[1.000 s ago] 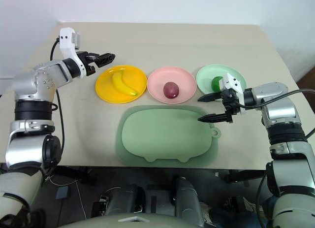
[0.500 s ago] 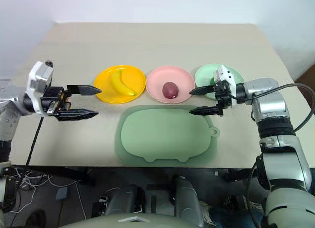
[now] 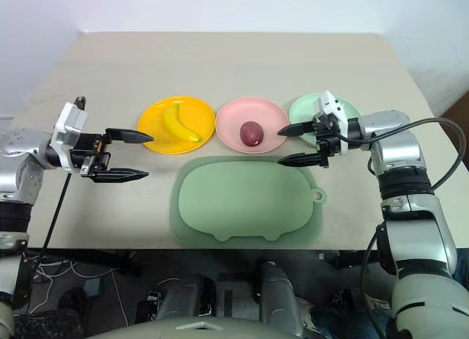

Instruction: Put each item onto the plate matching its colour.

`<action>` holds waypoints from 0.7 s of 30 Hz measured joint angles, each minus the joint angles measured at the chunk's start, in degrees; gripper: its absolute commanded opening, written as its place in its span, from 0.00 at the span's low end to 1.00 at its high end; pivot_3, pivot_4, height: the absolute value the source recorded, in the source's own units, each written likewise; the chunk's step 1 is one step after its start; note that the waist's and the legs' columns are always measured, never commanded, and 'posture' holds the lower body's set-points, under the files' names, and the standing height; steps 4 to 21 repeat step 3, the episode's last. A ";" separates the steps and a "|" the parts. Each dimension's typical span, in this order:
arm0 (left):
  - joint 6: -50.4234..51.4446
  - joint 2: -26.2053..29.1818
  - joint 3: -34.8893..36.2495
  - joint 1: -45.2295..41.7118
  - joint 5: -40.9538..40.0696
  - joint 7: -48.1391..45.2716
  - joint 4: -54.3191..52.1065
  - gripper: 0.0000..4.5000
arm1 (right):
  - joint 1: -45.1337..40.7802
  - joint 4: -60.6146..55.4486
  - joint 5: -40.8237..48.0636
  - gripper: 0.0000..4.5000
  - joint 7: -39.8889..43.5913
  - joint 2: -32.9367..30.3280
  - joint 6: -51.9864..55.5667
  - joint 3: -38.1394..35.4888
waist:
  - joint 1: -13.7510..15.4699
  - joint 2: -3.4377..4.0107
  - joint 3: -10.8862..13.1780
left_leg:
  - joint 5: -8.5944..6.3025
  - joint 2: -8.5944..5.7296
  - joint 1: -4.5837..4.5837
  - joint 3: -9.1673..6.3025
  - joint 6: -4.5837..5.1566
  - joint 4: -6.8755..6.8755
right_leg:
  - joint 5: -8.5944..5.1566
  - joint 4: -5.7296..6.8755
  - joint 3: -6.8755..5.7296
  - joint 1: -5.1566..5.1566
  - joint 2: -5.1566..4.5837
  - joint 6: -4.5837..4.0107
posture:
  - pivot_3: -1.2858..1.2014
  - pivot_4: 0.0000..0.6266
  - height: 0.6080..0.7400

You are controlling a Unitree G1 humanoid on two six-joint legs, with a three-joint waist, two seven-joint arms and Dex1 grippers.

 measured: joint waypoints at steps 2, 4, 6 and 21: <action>-0.01 0.27 -0.04 0.76 -0.52 -0.02 -0.89 0.99 | -0.04 0.08 0.14 1.00 0.01 -0.29 0.02 0.03 | 0.00 0.01 0.00 | 0.00 0.00 0.00 0.01 0.00 0.00 | 0.00 0.00 0.01 -0.03 0.00 0.00 | 0.52 0.24 1.00; -0.03 0.12 -0.05 0.90 -0.62 -0.02 -0.92 0.99 | -0.25 0.29 0.22 1.00 0.03 -0.33 0.00 0.03 | 0.00 0.01 0.00 | 0.00 0.00 -0.01 0.01 0.01 0.00 | 0.00 0.00 0.00 -0.03 0.00 0.00 | 0.52 0.24 1.00; -0.03 0.12 -0.05 0.90 -0.62 -0.02 -0.92 0.99 | -0.25 0.29 0.22 1.00 0.03 -0.33 0.00 0.03 | 0.00 0.01 0.00 | 0.00 0.00 -0.01 0.01 0.01 0.00 | 0.00 0.00 0.00 -0.03 0.00 0.00 | 0.52 0.24 1.00; -0.03 0.12 -0.05 0.90 -0.62 -0.02 -0.92 0.99 | -0.25 0.29 0.22 1.00 0.03 -0.33 0.00 0.03 | 0.00 0.01 0.00 | 0.00 0.00 -0.01 0.01 0.01 0.00 | 0.00 0.00 0.00 -0.03 0.00 0.00 | 0.52 0.24 1.00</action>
